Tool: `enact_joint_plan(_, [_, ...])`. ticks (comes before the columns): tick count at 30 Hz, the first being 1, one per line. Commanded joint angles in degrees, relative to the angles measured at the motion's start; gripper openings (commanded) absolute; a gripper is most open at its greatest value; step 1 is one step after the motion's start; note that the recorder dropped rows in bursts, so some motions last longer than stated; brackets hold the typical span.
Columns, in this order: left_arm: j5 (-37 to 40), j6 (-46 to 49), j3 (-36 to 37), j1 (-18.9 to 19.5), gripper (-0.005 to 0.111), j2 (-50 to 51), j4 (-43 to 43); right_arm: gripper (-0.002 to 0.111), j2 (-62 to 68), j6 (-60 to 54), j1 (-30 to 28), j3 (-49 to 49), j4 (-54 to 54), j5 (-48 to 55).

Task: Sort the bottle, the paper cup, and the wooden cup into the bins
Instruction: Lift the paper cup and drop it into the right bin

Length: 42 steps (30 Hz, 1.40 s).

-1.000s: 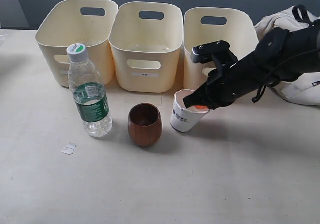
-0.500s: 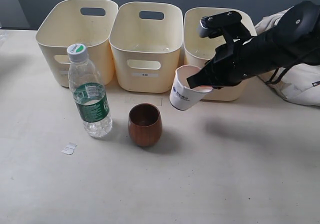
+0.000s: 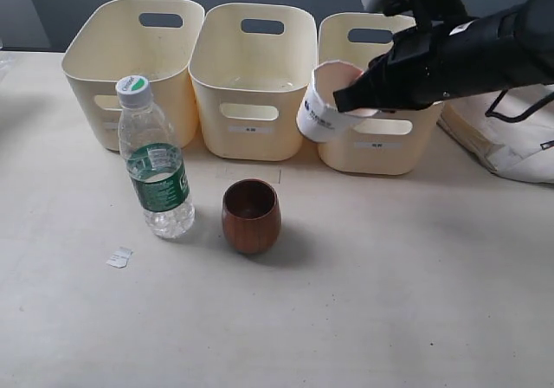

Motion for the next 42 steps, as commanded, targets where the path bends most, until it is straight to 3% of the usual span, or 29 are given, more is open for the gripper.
enact_joint_plan(1, [-0.2,-0.2,-0.1,0.0,0.0,-0.2,0.0,0.0,-1.2,2.1,-0.8,-0.7,0.1,-8.3])
enact_joint_plan(13, [-0.2,-0.2,-0.1,0.0,0.0,-0.2,0.0,0.0,9.2,3.4,-8.1,-9.0,1.9,-13.1])
enact_joint_plan(28, [-0.2,-0.2,-0.1,0.0,0.0,-0.2,0.0,0.002,15.3,3.4,-8.1,-9.5,2.7,-18.5])
enact_joint_plan(31, [-0.2,-0.2,-0.1,0.0,0.0,-0.2,0.0,0.019,15.3,3.4,-8.1,-9.5,2.5,-18.4])
enact_joint_plan(32, [-0.2,-0.2,-0.1,0.0,0.0,-0.2,0.0,0.029,15.3,3.4,-8.1,-9.5,2.3,-18.4])
enact_joint_plan(34, [-0.2,-0.2,-0.1,0.0,0.0,-0.2,0.0,0.055,15.3,3.4,-8.1,-9.5,1.9,-17.9])
enact_joint_plan(37, [-0.2,-0.2,-0.1,0.0,0.0,-0.2,0.0,0.101,15.3,3.4,-8.1,-9.5,2.1,-16.0])
enact_joint_plan(42, [-0.2,-0.2,-0.1,0.0,0.0,-0.2,0.0,0.104,13.5,3.4,-8.1,-9.5,2.1,-12.2])
